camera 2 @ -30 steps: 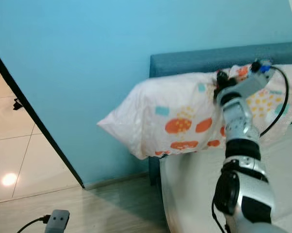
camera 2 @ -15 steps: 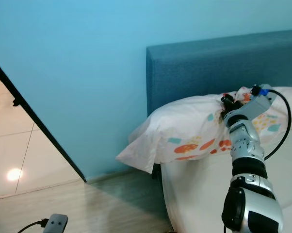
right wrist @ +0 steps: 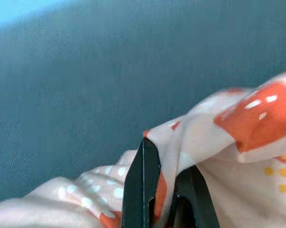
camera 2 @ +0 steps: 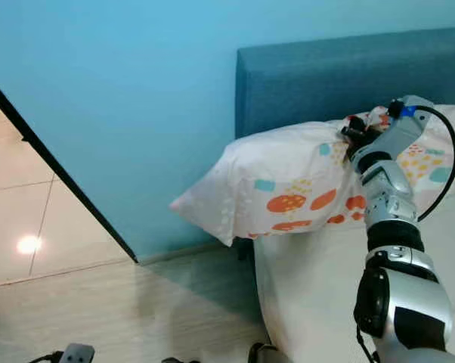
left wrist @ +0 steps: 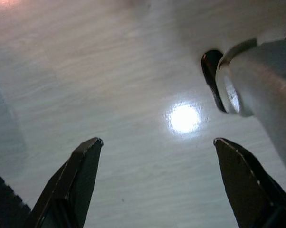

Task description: Clean up the room

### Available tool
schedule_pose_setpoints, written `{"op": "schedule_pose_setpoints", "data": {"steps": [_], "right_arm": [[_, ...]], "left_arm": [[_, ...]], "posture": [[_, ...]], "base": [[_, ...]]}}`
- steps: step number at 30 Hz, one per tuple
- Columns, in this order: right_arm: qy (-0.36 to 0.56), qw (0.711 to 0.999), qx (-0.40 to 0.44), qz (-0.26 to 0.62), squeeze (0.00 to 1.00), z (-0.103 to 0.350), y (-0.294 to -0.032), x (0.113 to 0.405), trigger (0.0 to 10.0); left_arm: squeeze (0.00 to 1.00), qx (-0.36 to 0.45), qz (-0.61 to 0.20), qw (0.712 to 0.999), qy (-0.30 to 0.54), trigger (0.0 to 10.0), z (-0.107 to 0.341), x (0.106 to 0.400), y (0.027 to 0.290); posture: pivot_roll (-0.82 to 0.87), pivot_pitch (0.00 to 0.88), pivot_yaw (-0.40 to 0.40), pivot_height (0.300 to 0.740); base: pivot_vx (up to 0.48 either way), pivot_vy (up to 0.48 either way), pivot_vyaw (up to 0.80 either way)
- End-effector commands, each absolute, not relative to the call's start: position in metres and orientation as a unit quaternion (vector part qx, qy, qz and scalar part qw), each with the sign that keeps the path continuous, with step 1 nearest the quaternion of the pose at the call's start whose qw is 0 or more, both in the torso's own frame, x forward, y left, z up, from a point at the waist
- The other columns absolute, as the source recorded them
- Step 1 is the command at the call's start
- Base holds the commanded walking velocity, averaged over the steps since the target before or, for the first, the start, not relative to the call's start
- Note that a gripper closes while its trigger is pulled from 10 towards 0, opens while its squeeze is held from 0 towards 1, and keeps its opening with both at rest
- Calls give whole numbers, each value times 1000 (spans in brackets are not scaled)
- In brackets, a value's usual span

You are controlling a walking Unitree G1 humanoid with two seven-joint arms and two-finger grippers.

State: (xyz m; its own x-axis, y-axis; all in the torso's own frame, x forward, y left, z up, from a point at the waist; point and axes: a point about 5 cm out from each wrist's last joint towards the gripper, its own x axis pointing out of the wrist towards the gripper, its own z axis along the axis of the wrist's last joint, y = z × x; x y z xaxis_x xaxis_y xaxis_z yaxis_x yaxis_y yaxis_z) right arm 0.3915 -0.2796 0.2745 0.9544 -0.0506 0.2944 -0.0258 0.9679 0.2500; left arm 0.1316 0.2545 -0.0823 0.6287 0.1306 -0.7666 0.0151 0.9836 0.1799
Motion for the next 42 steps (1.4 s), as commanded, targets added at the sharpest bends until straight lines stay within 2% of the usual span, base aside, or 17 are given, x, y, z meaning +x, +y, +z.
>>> {"op": "schedule_pose_setpoints", "data": {"steps": [1, 6, 17, 21, 23, 25, 29, 34, 42], "right_arm": [[-269, 959, 85, 7, 0, 336, -284, 382, 0], [-293, 953, 67, 34, 0, 350, -278, 380, 0], [-302, 950, 36, 74, 0, 346, -267, 380, 0], [-284, 956, -15, 70, 0, 340, -267, 379, 0], [-242, 963, -104, 53, 0, 320, -272, 377, 0], [-213, 967, -134, 43, 0, 299, -279, 374, 0], [-189, 974, -121, 30, 0, 275, -288, 369, 0], [-109, 989, -99, 2, 0, 205, -307, 352, 0], [-78, 990, -121, 4, 0, 185, -308, 342, 0]], "left_arm": [[0, 86, 39, 889, 449, 10000, -85, 113, 263], [0, 91, 38, 887, 452, 10000, -86, 103, 265], [0, 98, 37, 886, 452, 10000, -86, 93, 268], [0, 98, 37, 886, 451, 10000, -86, 94, 267], [0, 96, 33, 887, 450, 10000, -87, 96, 264], [0, 94, 30, 888, 449, 10000, -88, 98, 260], [0, 93, 27, 888, 449, 10000, -88, 99, 257], [0, 90, 26, 890, 447, 10000, -89, 102, 253], [0, 90, 26, 889, 447, 10000, -88, 103, 254]], "posture": [[101, 334, -45, 740], [107, 360, -43, 740], [119, 381, -37, 740], [116, 376, -38, 740], [105, 367, -38, 740], [103, 361, -38, 740], [100, 358, -37, 740], [111, 345, -30, 740], [108, 330, -31, 740]], "base": [[0, 0, 0], [0, 0, 0], [0, 0, 0], [0, 0, 0], [0, 0, 0], [0, 0, 0], [0, 0, 0], [0, 0, 0], [0, 0, 0]]}}
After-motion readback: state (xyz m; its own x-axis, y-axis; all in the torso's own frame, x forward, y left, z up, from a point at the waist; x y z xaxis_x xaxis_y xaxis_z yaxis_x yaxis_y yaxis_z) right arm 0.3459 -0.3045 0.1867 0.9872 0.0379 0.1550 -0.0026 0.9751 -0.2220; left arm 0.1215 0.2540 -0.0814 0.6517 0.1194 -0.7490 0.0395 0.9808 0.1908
